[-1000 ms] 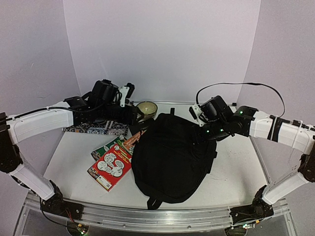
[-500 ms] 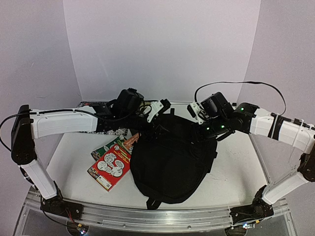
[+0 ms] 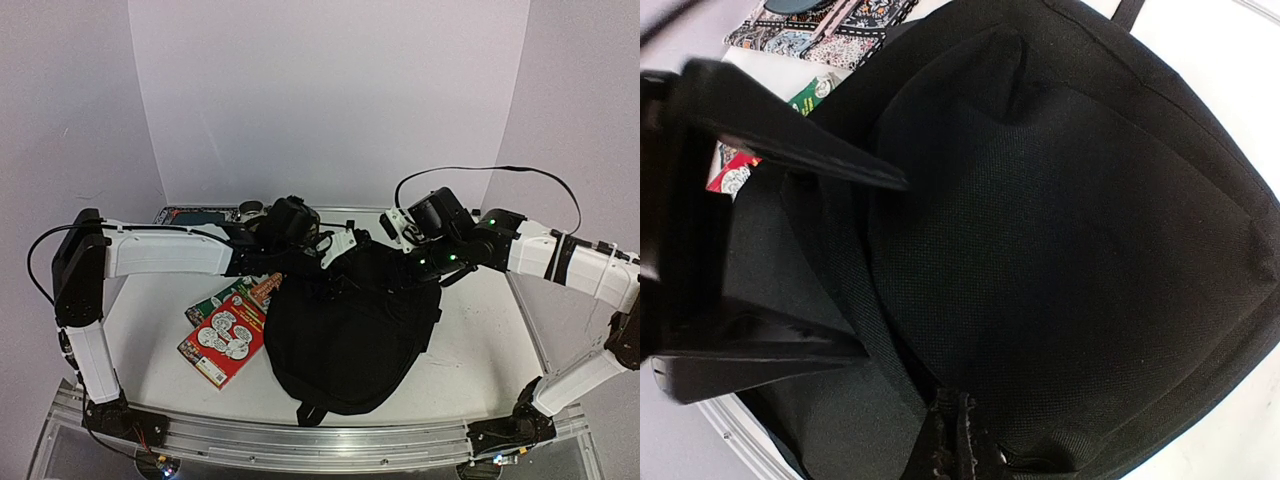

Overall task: Pack the student bag
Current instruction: Adjust the student bag at the center of the board.

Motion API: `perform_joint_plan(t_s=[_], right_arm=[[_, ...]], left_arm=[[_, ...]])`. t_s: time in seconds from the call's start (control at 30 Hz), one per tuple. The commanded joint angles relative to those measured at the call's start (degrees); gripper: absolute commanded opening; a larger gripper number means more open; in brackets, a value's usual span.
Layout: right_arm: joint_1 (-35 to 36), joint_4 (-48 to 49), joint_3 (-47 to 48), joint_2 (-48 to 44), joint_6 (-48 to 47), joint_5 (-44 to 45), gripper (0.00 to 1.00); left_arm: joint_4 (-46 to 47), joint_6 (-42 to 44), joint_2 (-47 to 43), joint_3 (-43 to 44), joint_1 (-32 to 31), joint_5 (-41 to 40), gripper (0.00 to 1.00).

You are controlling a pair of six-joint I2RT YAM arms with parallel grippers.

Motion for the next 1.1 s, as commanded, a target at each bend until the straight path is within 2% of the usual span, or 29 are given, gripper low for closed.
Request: perform_joint_plan(t_s=[0.0, 0.03, 0.13, 0.2, 0.3, 0.33, 0.53, 0.77, 0.93, 1.07], right_arm=[[0.2, 0.7, 3.2, -0.8, 0.8, -0.6, 0.00], [0.2, 0.7, 3.1, -1.0, 0.9, -0.3, 0.00], [0.1, 0.7, 2.5, -2.0, 1.0, 1.5, 0.00], [0.1, 0.6, 2.1, -2.7, 1.0, 2.6, 0.00], [0.1, 0.0, 1.3, -3.8, 0.9, 5.3, 0.00], [0.1, -0.5, 1.0, -4.2, 0.8, 6.4, 0.00], [-0.4, -3.8, -2.3, -8.6, 0.8, 17.4, 0.00], [-4.4, -4.0, -9.3, -14.2, 2.7, 24.5, 0.00], [-8.2, -4.0, -12.2, -15.8, 4.8, 26.0, 0.00], [-8.8, -3.2, -10.7, -13.5, 4.5, 21.0, 0.00]], left_arm=[[2.0, 3.3, 1.3, 3.1, -0.5, 0.1, 0.64], [2.0, 3.5, 1.4, 3.0, -0.6, -0.2, 0.59], [2.1, 3.8, 0.7, 2.4, -0.6, -0.9, 0.34], [2.3, 3.9, -0.6, 1.7, -0.6, -1.6, 0.21], [2.6, 3.9, -3.2, 0.2, -0.5, -1.8, 0.03], [2.6, 3.5, -4.3, -0.4, -0.5, -1.9, 0.00], [5.2, -0.2, -11.7, -6.1, 0.3, 0.1, 0.00], [14.9, -9.6, -21.2, -17.5, 4.5, 2.5, 0.00], [17.0, -15.9, -24.8, -22.6, 9.0, 1.6, 0.00], [17.0, -17.4, -23.8, -22.0, 9.3, 3.0, 0.00]])
